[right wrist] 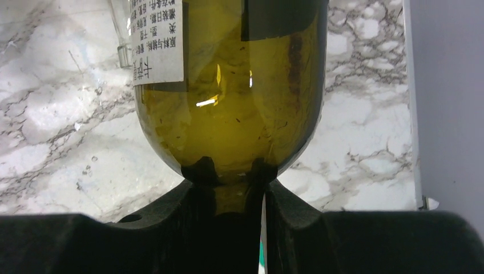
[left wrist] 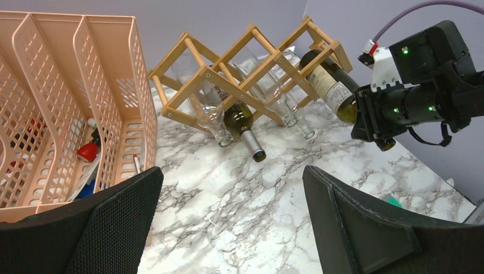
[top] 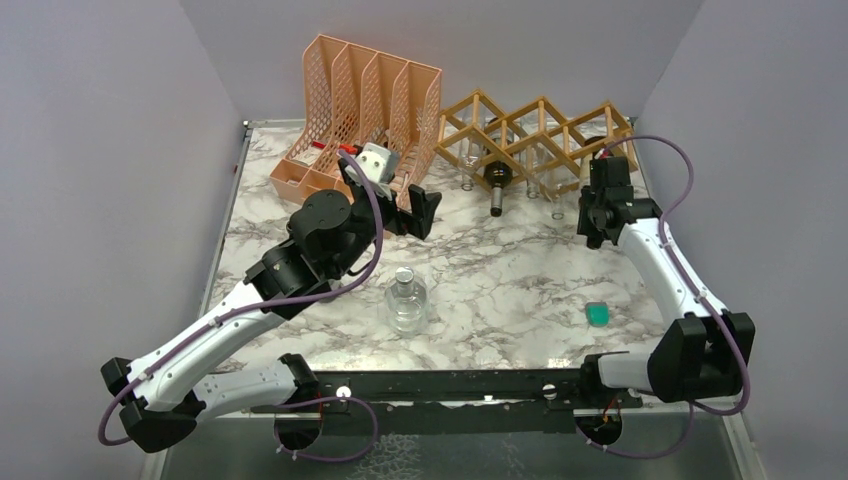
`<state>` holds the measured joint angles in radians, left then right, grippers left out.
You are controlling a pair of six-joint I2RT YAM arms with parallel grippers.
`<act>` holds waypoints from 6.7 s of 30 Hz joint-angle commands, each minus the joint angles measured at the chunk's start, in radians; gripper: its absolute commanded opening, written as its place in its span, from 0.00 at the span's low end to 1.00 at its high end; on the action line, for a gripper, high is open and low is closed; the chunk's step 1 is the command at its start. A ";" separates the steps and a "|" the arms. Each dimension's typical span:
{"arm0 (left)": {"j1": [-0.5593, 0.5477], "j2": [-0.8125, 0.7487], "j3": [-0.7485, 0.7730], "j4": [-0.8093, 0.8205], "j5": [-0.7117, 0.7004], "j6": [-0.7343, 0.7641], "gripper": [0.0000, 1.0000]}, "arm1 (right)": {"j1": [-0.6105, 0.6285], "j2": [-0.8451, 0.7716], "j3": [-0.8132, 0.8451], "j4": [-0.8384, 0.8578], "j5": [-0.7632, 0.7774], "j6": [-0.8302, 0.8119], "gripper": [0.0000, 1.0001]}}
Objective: Put the wine bottle on the wine rack
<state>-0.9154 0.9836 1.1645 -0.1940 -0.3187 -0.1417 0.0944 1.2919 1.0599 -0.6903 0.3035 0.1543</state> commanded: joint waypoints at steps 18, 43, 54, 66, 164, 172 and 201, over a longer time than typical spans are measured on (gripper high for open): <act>0.006 0.008 0.020 -0.020 0.055 -0.010 0.99 | -0.045 0.135 0.126 0.413 -0.072 -0.266 0.01; 0.006 0.091 0.086 -0.036 0.088 -0.027 0.99 | -0.077 0.355 0.289 0.404 -0.068 -0.361 0.26; 0.006 0.103 0.090 -0.040 0.090 -0.033 0.99 | -0.079 0.390 0.292 0.382 -0.080 -0.354 0.49; 0.005 0.105 0.096 -0.045 0.083 -0.026 0.99 | -0.079 0.326 0.306 0.321 -0.108 -0.331 0.63; 0.005 -0.135 0.313 0.038 -0.238 0.234 0.98 | 1.075 0.774 0.832 0.777 -0.370 -0.193 0.10; 0.006 -0.134 0.311 0.037 -0.239 0.232 0.98 | 1.087 0.649 0.729 0.858 -0.289 -0.247 0.02; 0.006 -0.131 0.304 0.046 -0.226 0.210 0.98 | 1.047 0.286 0.498 0.887 0.319 -0.249 0.01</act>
<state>-0.9115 0.8547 1.4715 -0.1593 -0.5362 0.0792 1.1645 1.6955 1.5669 0.1242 0.4763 -0.0845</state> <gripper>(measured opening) 0.984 0.348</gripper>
